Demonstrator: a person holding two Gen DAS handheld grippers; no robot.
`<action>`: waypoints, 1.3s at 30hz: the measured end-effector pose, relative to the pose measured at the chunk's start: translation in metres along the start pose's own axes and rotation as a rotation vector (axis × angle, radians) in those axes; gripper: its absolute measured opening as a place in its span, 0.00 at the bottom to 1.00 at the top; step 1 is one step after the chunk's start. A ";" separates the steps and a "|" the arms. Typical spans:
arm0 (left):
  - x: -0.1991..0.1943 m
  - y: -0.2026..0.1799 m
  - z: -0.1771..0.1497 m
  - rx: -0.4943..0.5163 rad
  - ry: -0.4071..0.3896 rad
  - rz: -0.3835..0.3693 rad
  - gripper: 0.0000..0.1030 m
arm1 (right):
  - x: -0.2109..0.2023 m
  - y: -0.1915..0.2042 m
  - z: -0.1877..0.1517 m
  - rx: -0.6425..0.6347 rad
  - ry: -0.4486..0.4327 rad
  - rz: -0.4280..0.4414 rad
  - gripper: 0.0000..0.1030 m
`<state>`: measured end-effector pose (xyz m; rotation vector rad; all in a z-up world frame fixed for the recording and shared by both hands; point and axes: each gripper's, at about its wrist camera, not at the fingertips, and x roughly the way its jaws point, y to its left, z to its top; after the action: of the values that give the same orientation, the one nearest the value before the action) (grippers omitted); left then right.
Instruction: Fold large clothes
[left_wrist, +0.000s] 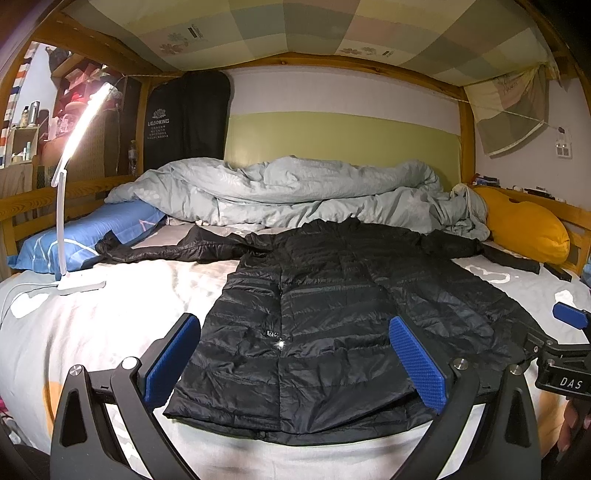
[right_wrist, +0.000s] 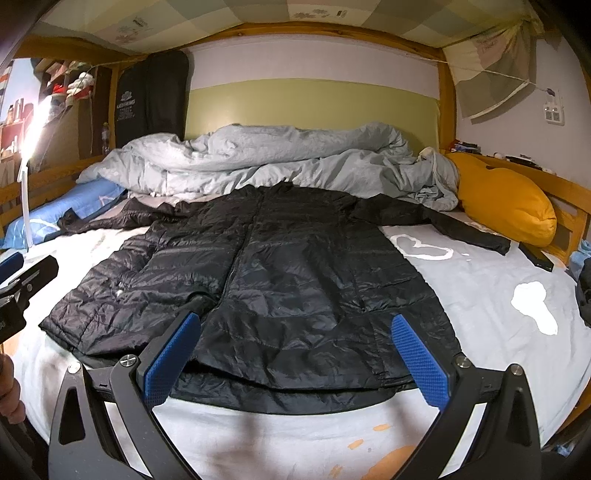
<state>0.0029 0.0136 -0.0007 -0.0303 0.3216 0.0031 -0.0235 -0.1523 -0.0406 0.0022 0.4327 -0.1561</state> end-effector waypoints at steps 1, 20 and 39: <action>0.001 0.000 -0.001 0.000 0.006 -0.003 1.00 | 0.001 0.000 0.000 -0.009 0.014 0.009 1.00; 0.044 -0.020 -0.057 0.214 0.318 -0.119 0.93 | 0.029 0.027 -0.034 -0.341 0.231 0.074 0.90; 0.095 0.012 -0.059 0.220 0.399 0.044 0.33 | 0.077 0.001 -0.032 -0.372 0.291 -0.226 0.18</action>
<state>0.0743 0.0232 -0.0875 0.1965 0.7203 0.0049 0.0321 -0.1618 -0.1015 -0.3945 0.7476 -0.2977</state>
